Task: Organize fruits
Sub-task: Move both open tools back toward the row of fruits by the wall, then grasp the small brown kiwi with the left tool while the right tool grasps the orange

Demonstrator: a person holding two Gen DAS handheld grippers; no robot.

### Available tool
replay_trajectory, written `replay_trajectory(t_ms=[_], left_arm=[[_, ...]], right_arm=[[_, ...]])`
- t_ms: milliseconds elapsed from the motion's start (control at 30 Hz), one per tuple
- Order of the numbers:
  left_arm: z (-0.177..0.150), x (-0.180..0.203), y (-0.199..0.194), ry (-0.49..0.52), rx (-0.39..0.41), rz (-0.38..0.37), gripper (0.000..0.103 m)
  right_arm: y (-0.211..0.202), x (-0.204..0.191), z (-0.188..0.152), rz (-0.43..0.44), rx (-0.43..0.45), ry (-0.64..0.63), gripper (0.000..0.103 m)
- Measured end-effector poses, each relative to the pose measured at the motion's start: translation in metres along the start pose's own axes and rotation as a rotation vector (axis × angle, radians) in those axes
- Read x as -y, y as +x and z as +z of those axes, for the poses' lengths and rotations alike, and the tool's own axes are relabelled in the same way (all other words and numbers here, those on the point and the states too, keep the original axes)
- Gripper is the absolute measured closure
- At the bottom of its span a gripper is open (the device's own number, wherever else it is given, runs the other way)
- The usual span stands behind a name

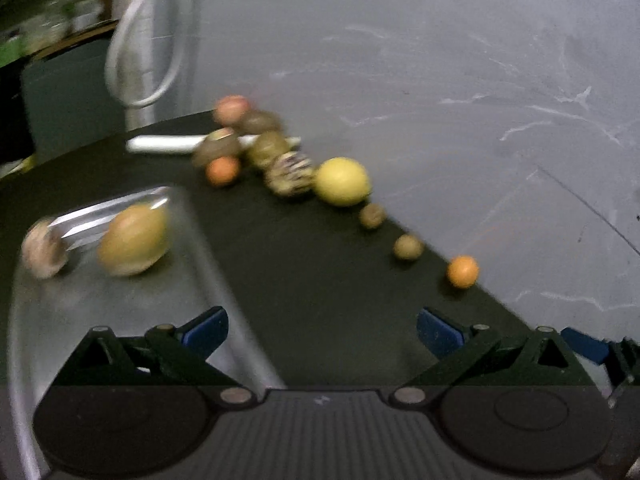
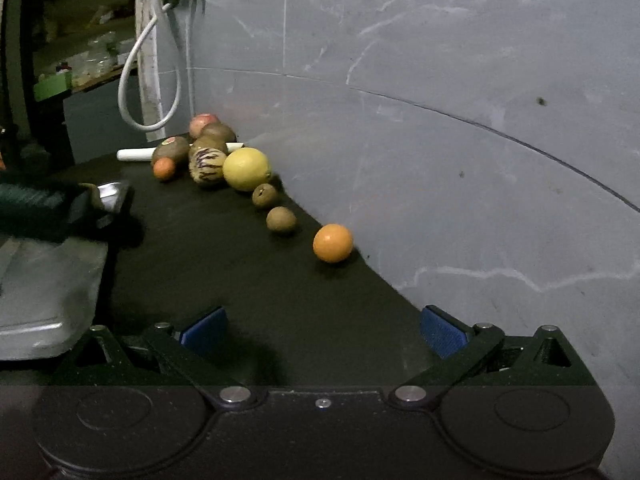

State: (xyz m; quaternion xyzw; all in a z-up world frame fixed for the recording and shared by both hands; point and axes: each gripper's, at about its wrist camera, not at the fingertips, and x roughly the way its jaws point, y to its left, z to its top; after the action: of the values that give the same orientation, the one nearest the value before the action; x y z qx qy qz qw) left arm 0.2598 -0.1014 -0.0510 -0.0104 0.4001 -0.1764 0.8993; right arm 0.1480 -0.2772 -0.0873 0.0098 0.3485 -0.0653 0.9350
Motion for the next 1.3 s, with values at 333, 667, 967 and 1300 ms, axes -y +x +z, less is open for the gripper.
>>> replay_trajectory(t_ms=[333, 667, 967, 1300], left_arm=[[0.036, 0.036, 0.076, 0.164, -0.058, -0.098, 0.001], [0.045, 0.043, 0.113, 0.270, -0.084, -0.130, 0.002], [0.046, 0.049, 0.127, 0.316, -0.095, -0.179, 0.022], [0.046, 0.052, 0.140, 0.316, -0.115, -0.236, 0.062]], right_arm=[[0.047, -0.011, 0.018, -0.054, -0.011, -0.013, 0.008], [0.078, -0.013, 0.027, -0.087, -0.027, -0.008, 0.024], [0.094, -0.016, 0.034, -0.114, -0.020, -0.017, 0.043], [0.106, -0.014, 0.039, -0.131, -0.030, -0.016, 0.062]])
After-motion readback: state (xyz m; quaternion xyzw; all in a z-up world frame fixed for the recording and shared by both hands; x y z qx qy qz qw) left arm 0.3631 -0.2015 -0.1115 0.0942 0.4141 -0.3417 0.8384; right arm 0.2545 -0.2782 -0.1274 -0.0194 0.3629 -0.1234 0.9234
